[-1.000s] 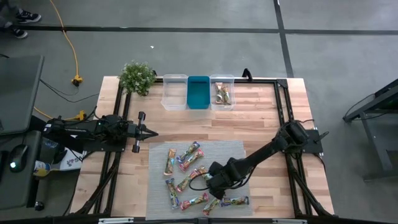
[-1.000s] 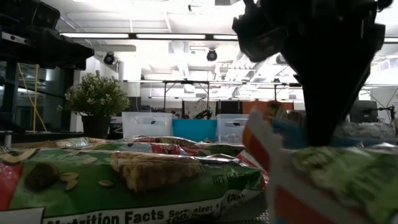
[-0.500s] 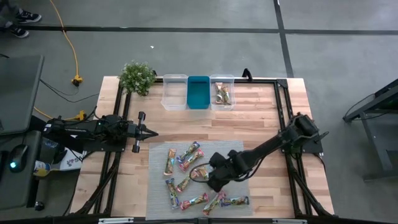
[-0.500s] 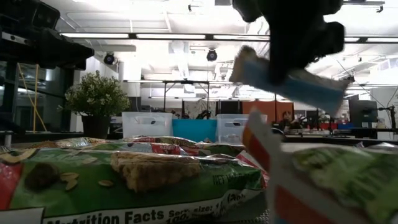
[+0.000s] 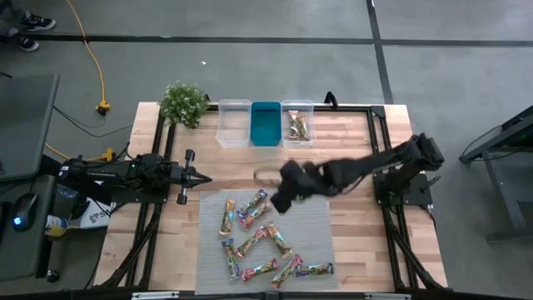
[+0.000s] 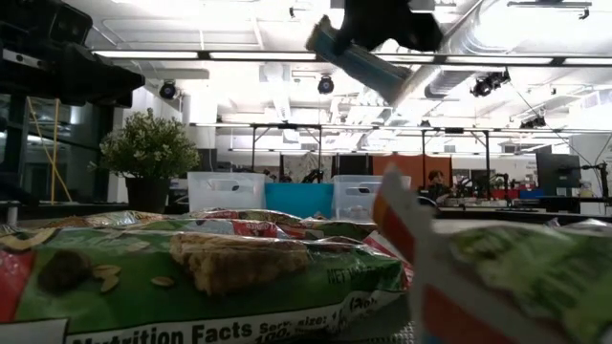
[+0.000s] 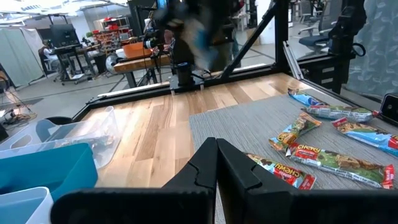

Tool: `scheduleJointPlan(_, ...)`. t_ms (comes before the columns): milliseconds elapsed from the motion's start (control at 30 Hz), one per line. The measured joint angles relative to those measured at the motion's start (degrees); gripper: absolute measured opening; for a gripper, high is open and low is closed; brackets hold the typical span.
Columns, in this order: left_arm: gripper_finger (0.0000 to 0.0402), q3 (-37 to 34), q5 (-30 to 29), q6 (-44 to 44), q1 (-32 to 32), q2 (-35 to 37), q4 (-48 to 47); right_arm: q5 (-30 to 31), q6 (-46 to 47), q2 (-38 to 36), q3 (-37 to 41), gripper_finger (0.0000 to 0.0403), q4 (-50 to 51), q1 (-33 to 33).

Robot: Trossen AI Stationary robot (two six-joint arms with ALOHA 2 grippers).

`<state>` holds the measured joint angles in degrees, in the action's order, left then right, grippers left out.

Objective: Pick and place Granola Bars by type
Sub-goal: Put the orange granola bar into the right transparent bin

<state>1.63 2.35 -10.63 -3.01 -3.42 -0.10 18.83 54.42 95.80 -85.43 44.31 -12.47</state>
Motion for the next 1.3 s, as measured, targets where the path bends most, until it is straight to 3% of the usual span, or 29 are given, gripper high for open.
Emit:
scheduleJointPlan(267,0.0001,0.0,0.0,0.0,0.0,0.0,0.0,-0.2,-10.7,-5.3,0.0,0.0062,-7.0,15.0)
scheduleJointPlan(767,0.0001,0.0,0.0,0.0,0.0,0.0,0.0,-4.2,-9.9,-2.8,0.0,0.0062,-6.4,41.4)
scheduleJointPlan(1033,0.0001,0.0,0.0,0.0,0.0,0.0,0.0,-11.2,-9.5,4.3,0.0,0.0062,-6.2,45.5)
scheduleJointPlan(1300,0.0001,0.0,0.0,0.0,0.0,0.0,0.0,-10.6,-3.2,11.4,0.0,0.0062,-6.2,45.5)
